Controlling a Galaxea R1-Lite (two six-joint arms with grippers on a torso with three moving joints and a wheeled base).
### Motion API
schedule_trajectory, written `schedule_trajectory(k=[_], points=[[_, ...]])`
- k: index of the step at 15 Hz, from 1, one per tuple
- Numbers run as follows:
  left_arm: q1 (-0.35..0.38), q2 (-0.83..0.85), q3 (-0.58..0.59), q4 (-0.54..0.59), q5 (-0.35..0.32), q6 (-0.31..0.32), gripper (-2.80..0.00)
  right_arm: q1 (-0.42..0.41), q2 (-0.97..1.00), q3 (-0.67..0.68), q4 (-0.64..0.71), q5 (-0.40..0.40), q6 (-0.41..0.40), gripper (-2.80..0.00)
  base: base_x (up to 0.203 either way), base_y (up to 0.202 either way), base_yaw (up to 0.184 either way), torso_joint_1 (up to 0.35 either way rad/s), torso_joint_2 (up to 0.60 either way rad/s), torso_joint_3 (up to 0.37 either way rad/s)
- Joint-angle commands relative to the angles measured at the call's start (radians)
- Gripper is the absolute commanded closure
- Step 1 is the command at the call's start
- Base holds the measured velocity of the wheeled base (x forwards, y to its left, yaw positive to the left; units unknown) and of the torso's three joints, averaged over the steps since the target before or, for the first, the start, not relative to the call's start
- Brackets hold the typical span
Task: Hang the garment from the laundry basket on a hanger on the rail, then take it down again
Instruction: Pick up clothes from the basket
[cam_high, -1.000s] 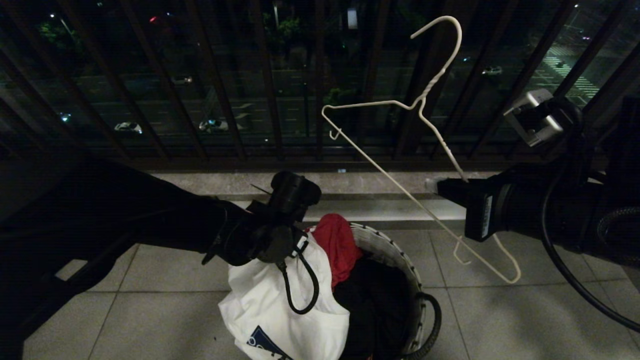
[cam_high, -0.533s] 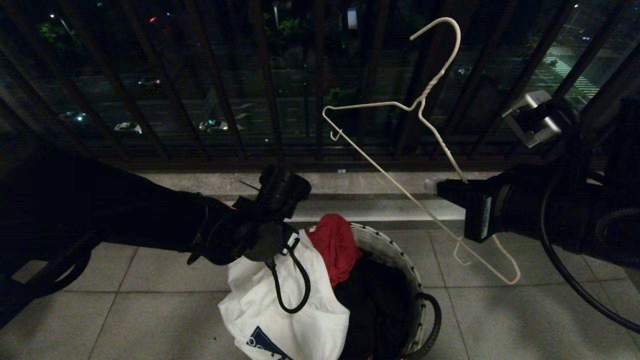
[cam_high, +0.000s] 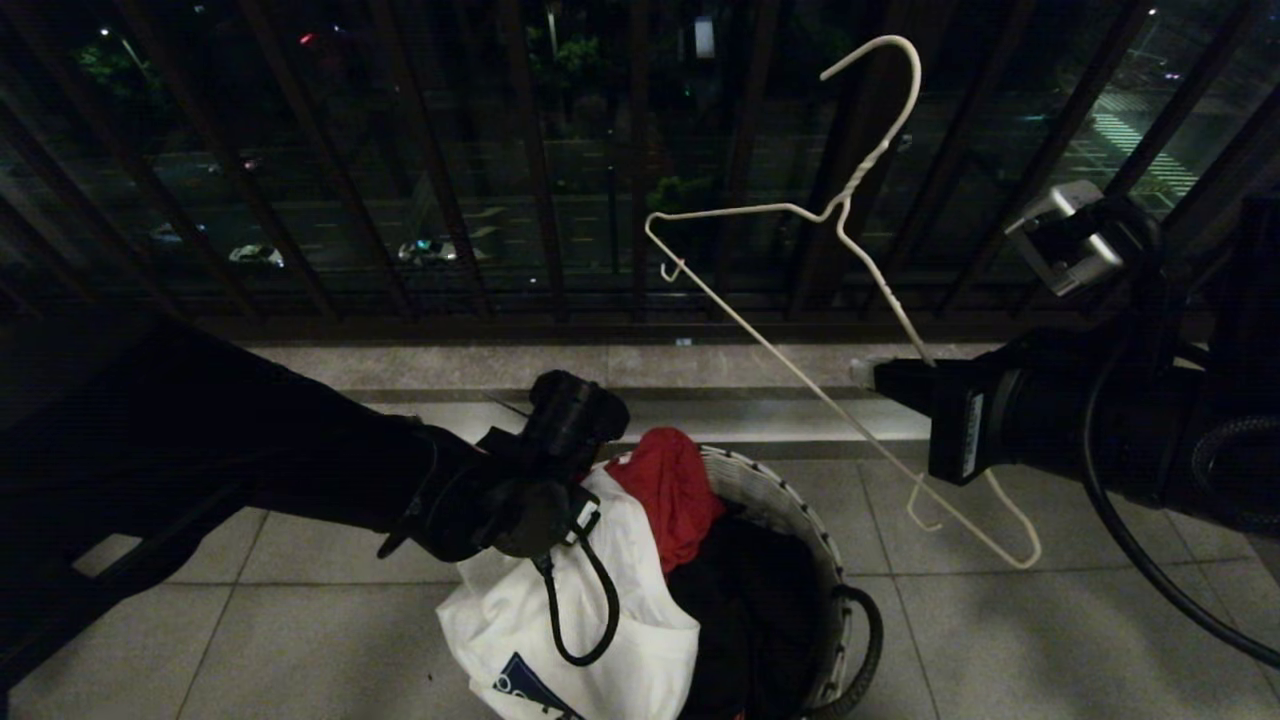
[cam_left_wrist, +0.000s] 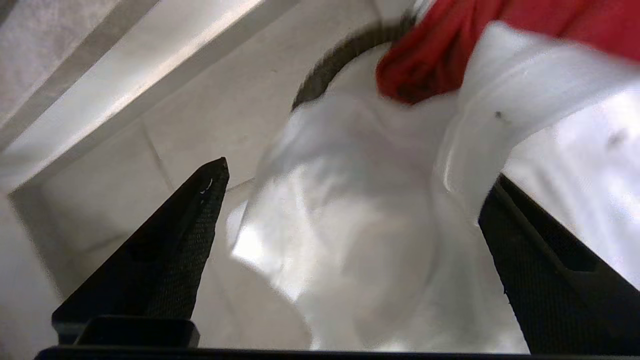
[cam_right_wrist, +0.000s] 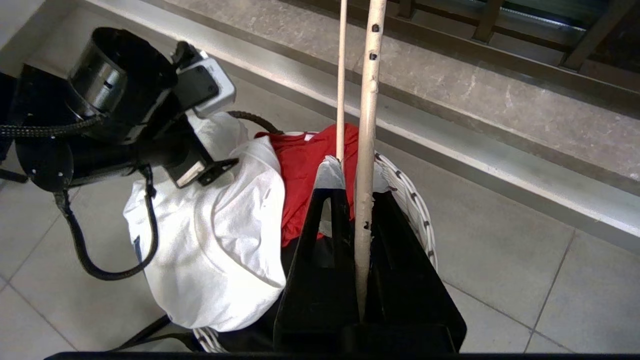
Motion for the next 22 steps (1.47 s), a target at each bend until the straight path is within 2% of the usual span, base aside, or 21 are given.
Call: schedule_trajectory(k=[1,3,5,8,11,22], points=[[-0.005,0.013,0.000,-0.028,0.002,-0.006,-2.80,0.000,0.002,0.000,-0.001,0.000,-0.001,0.00,0.000,0.000,0.000,0.000,0.00,0.000],[-0.007,0.047,-0.001,-0.110,0.013,-0.001,-2.80,0.000,0.002,0.000,-0.003,0.000,-0.001,0.00,0.000,0.000,0.000,0.000,0.00,0.000],[-0.005,0.072,-0.019,-0.172,0.039,0.054,-2.80,0.000,0.002,0.000,-0.003,0.000,-0.001,0.00,0.000,0.000,0.000,0.000,0.00,0.000],[0.000,0.064,-0.095,-0.176,0.047,0.074,-2.80,0.000,0.002,0.000,-0.003,0.000,-0.001,0.00,0.000,0.000,0.000,0.000,0.00,0.000],[-0.002,0.065,-0.111,-0.178,0.047,0.070,-2.80,0.000,0.008,0.000,-0.003,0.000,-0.001,0.00,0.000,0.000,0.000,0.000,0.00,0.000],[-0.021,0.072,-0.008,-0.176,0.036,0.046,-2.80,0.000,0.014,-0.002,-0.003,0.000,-0.001,0.00,0.000,0.000,0.000,0.000,0.00,0.000]])
